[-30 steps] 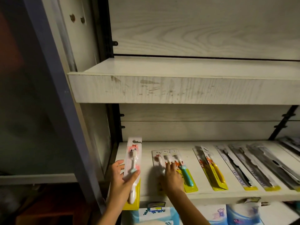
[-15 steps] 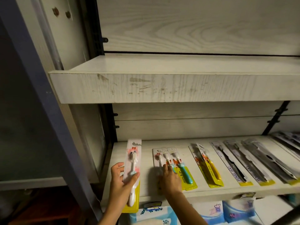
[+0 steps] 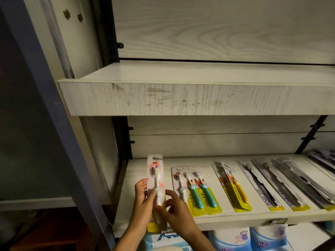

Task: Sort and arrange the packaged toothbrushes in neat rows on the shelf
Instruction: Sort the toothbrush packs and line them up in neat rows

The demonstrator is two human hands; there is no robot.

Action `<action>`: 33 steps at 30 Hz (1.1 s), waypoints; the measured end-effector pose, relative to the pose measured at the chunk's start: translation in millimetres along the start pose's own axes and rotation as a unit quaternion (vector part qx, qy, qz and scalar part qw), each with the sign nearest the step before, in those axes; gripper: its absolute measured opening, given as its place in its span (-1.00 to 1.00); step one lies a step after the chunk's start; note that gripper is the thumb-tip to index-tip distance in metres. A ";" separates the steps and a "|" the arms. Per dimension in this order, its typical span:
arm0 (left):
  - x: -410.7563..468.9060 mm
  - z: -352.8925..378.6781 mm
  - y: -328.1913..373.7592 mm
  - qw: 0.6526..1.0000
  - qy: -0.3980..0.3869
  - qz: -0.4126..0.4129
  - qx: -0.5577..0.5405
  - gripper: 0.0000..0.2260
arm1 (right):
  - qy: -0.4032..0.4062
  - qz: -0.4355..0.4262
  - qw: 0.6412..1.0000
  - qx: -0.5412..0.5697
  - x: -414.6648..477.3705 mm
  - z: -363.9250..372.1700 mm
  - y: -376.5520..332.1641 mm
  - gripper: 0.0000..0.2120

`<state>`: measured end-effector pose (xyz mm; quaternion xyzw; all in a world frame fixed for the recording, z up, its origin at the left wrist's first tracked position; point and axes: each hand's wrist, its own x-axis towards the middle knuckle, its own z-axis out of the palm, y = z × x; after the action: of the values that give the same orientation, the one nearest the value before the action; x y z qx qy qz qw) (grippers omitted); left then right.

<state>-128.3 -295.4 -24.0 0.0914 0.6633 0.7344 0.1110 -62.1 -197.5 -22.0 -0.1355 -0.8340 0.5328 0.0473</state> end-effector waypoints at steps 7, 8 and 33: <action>-3.2 -7.3 -2.0 0.998 0.032 0.002 0.057 -0.76 | 0.045 0.111 0.970 -0.210 42.7 -7.9 14.5 -0.65; -4.0 -9.4 -4.1 0.997 0.036 0.001 0.062 -0.76 | 0.038 0.139 0.963 -0.228 47.6 -6.8 15.6 -0.64; -17.2 -21.9 -13.4 0.997 0.027 -0.024 0.071 -0.74 | 0.055 0.153 0.928 -0.335 32.2 3.8 19.2 -0.68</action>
<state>-117.5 -319.9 -39.4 0.0629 0.7187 0.6847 0.1039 -90.4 -184.4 -43.0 -0.2988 -0.9290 0.2151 -0.0368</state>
